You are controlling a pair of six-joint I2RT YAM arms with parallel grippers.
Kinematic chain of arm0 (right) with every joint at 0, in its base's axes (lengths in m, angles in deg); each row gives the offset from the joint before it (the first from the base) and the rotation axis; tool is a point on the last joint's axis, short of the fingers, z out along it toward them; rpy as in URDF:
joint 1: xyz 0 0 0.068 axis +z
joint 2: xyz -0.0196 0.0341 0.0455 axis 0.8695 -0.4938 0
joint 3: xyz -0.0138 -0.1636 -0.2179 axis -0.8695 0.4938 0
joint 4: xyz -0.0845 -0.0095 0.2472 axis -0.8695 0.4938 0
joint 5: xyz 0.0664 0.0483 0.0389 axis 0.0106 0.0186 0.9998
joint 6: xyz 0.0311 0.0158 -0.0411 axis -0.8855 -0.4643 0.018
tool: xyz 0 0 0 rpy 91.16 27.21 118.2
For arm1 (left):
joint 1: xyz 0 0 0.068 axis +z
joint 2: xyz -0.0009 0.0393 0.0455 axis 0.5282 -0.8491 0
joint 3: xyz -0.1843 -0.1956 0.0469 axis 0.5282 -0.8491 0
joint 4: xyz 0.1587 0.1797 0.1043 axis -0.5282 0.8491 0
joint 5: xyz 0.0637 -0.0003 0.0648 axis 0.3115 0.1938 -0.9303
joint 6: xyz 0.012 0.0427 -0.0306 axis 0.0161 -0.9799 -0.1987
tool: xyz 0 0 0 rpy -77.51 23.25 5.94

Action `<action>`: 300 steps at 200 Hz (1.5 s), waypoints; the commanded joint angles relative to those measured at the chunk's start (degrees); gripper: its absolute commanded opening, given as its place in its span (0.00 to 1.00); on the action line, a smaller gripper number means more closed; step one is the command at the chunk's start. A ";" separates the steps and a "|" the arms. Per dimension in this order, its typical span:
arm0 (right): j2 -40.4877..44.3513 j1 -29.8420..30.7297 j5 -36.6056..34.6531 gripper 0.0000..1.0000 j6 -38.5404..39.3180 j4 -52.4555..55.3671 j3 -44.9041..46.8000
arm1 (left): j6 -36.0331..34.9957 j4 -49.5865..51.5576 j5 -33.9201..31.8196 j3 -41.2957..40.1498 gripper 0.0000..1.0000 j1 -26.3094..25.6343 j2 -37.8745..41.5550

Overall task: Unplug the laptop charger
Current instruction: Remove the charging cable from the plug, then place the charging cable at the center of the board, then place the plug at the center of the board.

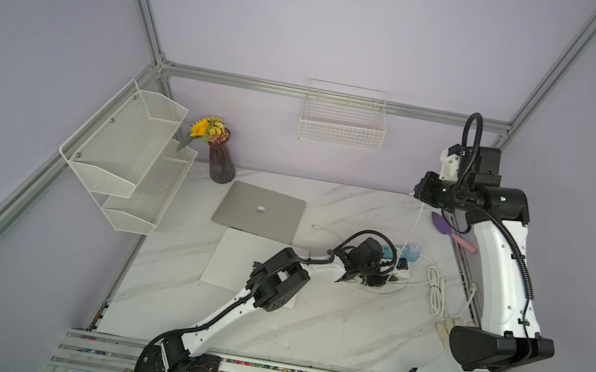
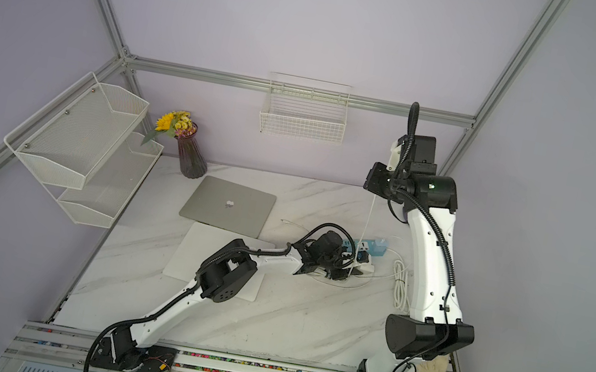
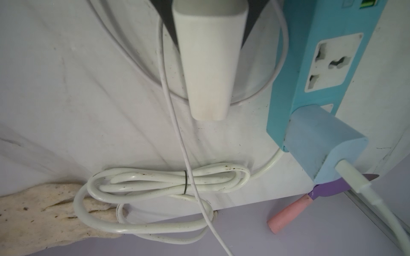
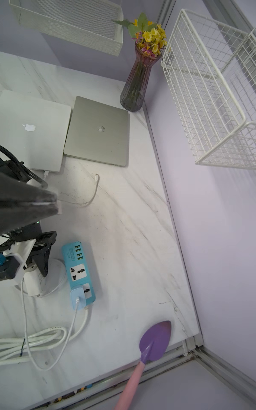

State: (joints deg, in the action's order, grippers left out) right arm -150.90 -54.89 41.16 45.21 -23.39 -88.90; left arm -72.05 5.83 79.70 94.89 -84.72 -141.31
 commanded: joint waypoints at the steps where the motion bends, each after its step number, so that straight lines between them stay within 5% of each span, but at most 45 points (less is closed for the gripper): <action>1: 0.65 -0.12 0.83 0.00 -1.96 -6.55 5.54 | -0.82 15.31 -6.43 -11.27 0.00 0.53 -3.56; 43: 10.55 -0.09 -1.36 0.00 -4.41 -23.27 24.11 | 8.77 4.42 -5.88 -25.97 0.00 2.91 13.33; 107: 23.73 -0.07 -0.28 0.00 -7.72 -46.25 52.00 | 19.71 6.01 -4.26 -36.05 0.00 9.59 35.24; 146: 18.63 0.00 8.21 0.00 -9.51 -47.81 55.01 | 29.55 -1.45 3.38 -39.15 0.00 17.41 40.74; 168: 13.82 0.27 11.53 0.00 -9.45 -50.28 57.61 | 33.78 -0.35 5.36 -35.96 0.00 20.23 38.85; 199: 7.44 2.63 10.61 0.00 -7.36 -55.17 60.26 | 36.06 16.09 7.25 -19.86 0.00 21.07 30.55; 300: -12.11 4.92 4.76 0.01 -6.77 -77.14 60.57 | 45.09 27.02 9.51 3.25 0.08 23.97 11.45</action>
State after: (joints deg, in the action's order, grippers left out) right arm -160.14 -50.10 48.46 38.22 -92.66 -26.65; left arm -29.43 30.02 87.55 93.21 -61.43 -128.34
